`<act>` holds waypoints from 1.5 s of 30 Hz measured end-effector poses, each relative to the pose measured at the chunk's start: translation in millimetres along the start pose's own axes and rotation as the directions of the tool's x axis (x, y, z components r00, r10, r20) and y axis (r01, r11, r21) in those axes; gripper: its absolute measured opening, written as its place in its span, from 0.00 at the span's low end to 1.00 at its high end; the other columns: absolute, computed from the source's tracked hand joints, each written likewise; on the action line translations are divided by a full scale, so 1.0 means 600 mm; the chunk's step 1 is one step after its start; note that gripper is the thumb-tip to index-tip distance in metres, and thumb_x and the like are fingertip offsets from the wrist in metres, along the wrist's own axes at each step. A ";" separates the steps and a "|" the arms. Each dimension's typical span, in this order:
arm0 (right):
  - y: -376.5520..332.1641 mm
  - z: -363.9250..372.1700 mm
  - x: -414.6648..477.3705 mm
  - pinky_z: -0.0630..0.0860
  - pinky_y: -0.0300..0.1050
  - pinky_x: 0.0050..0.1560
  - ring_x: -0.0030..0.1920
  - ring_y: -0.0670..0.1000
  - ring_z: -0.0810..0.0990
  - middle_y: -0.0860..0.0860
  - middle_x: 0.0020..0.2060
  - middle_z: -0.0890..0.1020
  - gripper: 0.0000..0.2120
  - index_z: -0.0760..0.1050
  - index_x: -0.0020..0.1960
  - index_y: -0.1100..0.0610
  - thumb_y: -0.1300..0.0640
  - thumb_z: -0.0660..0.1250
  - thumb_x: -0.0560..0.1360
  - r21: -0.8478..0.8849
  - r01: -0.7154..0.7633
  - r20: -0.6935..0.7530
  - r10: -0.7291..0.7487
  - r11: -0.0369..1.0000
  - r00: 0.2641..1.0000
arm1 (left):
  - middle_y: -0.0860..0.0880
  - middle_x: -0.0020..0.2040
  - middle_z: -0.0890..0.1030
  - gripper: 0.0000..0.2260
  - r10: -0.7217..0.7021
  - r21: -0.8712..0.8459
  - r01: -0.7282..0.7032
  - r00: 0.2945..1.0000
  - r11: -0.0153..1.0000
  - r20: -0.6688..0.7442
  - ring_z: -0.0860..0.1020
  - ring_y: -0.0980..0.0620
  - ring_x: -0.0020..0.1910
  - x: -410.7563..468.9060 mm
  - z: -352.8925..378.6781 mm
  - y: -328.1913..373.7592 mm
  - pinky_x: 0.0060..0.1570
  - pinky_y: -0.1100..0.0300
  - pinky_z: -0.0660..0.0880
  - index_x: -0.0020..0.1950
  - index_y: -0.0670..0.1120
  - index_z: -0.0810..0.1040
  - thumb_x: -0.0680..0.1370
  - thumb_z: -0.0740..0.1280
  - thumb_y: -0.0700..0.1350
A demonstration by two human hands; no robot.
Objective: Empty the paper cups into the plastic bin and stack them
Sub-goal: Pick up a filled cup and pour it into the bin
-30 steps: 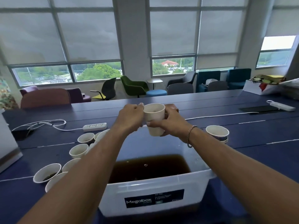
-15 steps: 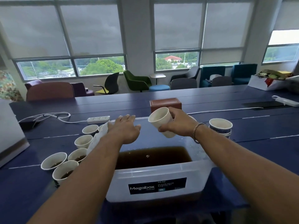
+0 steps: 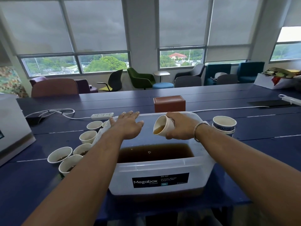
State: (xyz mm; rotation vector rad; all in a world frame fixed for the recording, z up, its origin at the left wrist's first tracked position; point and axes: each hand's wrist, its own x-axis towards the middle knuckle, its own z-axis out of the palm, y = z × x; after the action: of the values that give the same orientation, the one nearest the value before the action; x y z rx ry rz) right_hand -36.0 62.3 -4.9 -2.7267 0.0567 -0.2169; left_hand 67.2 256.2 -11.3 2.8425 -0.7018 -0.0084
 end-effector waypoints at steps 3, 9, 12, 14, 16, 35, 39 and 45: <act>0.001 0.003 0.002 0.64 0.37 0.38 0.48 0.48 0.73 0.44 0.48 0.75 0.23 0.69 0.56 0.46 0.50 0.77 0.67 -0.019 0.015 0.009 -0.015 1.000 1.000 | 0.52 0.81 0.49 0.25 0.002 -0.007 -0.002 1.000 1.000 0.006 0.45 0.48 0.80 -0.001 0.000 -0.001 0.74 0.35 0.41 0.80 0.57 0.52 0.84 0.51 0.59; 0.003 -0.001 0.008 0.70 0.43 0.44 0.48 0.49 0.75 0.45 0.48 0.76 0.24 0.67 0.55 0.47 0.50 0.77 0.67 -0.043 0.056 -0.078 -0.059 0.998 0.995 | 0.52 0.81 0.49 0.24 0.003 0.001 -0.003 1.000 1.000 -0.004 0.45 0.47 0.80 -0.006 -0.003 0.002 0.74 0.36 0.40 0.80 0.56 0.52 0.85 0.50 0.56; 0.006 -0.002 0.011 0.76 0.45 0.47 0.49 0.49 0.76 0.46 0.52 0.77 0.27 0.68 0.60 0.49 0.48 0.77 0.67 -0.049 0.086 -0.162 -0.093 0.995 0.982 | 0.52 0.81 0.50 0.23 0.002 0.005 -0.002 1.000 1.000 -0.009 0.46 0.47 0.80 -0.005 -0.004 0.003 0.74 0.35 0.41 0.80 0.56 0.52 0.85 0.50 0.56; 0.009 -0.003 0.013 0.73 0.43 0.45 0.48 0.48 0.75 0.47 0.53 0.77 0.28 0.68 0.61 0.50 0.48 0.77 0.66 -0.070 0.099 -0.229 -0.112 0.993 0.967 | 0.52 0.81 0.50 0.23 0.002 -0.005 -0.002 1.000 1.000 -0.007 0.46 0.47 0.80 -0.005 -0.003 0.003 0.74 0.35 0.40 0.80 0.56 0.52 0.85 0.50 0.56; 0.014 -0.002 0.016 0.73 0.43 0.46 0.51 0.49 0.75 0.48 0.56 0.77 0.30 0.68 0.63 0.49 0.47 0.76 0.66 -0.095 0.095 -0.286 -0.118 0.991 0.951 | 0.52 0.81 0.50 0.23 0.004 -0.018 -0.004 1.000 1.000 -0.007 0.46 0.47 0.80 -0.005 -0.003 0.002 0.73 0.36 0.40 0.80 0.56 0.53 0.85 0.50 0.56; 0.006 0.000 0.014 0.74 0.51 0.58 0.64 0.54 0.71 0.51 0.67 0.72 0.36 0.64 0.71 0.50 0.47 0.75 0.68 -0.239 0.035 -0.389 -0.128 0.970 0.912 | 0.52 0.81 0.51 0.23 0.004 -0.033 -0.005 1.000 0.999 -0.014 0.46 0.47 0.80 -0.003 -0.001 0.000 0.73 0.35 0.40 0.80 0.56 0.53 0.85 0.50 0.57; 0.006 0.001 0.016 0.74 0.51 0.58 0.64 0.54 0.71 0.51 0.67 0.72 0.36 0.63 0.71 0.49 0.47 0.75 0.68 -0.265 0.028 -0.391 -0.134 0.964 0.910 | 0.52 0.81 0.51 0.23 0.006 -0.041 -0.006 1.000 0.999 -0.014 0.46 0.47 0.80 -0.003 -0.001 0.000 0.73 0.36 0.39 0.80 0.56 0.53 0.85 0.50 0.56; 0.006 0.002 0.018 0.74 0.52 0.58 0.63 0.54 0.71 0.51 0.67 0.72 0.36 0.63 0.71 0.49 0.47 0.75 0.67 -0.289 0.019 -0.384 -0.135 0.957 0.913 | 0.52 0.81 0.50 0.23 0.011 -0.046 -0.012 1.000 0.999 -0.013 0.46 0.47 0.80 -0.005 -0.002 -0.001 0.73 0.36 0.39 0.80 0.56 0.53 0.85 0.50 0.56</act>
State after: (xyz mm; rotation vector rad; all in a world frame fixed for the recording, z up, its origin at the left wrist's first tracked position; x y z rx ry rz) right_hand -25.4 58.5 -6.2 -2.9181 0.1002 -0.8516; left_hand 64.8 258.3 -10.4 2.7927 -0.7060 -0.0049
